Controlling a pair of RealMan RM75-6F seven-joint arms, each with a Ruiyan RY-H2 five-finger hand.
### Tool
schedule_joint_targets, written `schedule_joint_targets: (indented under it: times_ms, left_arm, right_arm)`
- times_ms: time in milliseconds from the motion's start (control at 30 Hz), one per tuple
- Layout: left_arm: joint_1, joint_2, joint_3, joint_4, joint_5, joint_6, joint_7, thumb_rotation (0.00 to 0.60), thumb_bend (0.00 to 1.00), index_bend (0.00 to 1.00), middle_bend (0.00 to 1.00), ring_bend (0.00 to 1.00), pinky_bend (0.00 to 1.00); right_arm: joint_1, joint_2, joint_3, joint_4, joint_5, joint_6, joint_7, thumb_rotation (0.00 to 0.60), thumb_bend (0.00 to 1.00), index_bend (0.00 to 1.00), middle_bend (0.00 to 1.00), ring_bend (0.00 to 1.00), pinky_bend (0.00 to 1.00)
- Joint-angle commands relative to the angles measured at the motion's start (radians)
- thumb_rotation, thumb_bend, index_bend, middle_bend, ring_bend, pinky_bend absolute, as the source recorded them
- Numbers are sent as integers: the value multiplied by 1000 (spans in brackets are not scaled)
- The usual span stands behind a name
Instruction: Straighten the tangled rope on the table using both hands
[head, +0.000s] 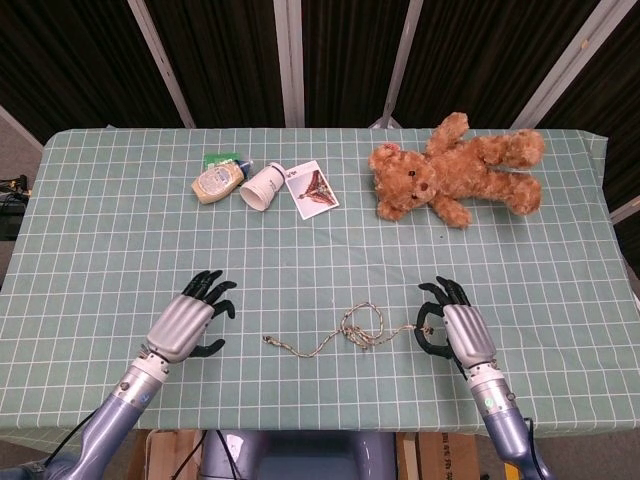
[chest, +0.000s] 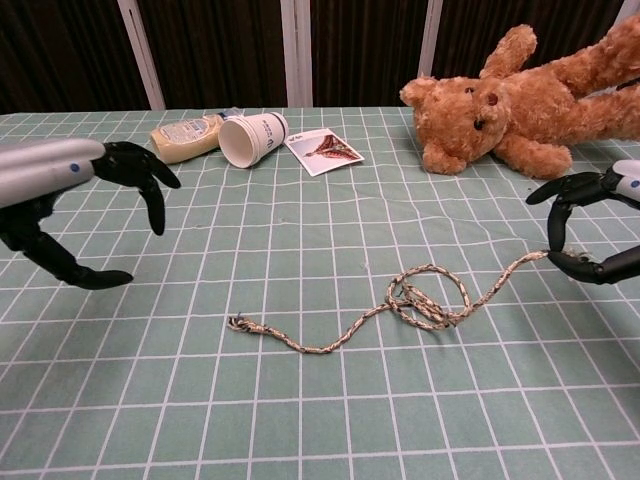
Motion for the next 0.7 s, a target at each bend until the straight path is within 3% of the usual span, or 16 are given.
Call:
schedule_joint_targets:
  times_ms: [33,367,700]
  left_arm:
    - [-34,-67,-3,21,-55,-22,59,600,341,451,147,0,0]
    - [-88,-236,-15,80,-161,3,166,600,367,457,145,0,0]
    - [-139,-335,-23,135,-237,18,254,600,405,474,149,0,0]
  right_arm:
    - [-1,1,1,2,3,0,2,600,479,668,211,0,0]
    - [0,1,4,8,6,-3,11,600,480,668,211,0,0]
    - [-1,6,12,3,8,2,24,600,479,668,211,0,0]
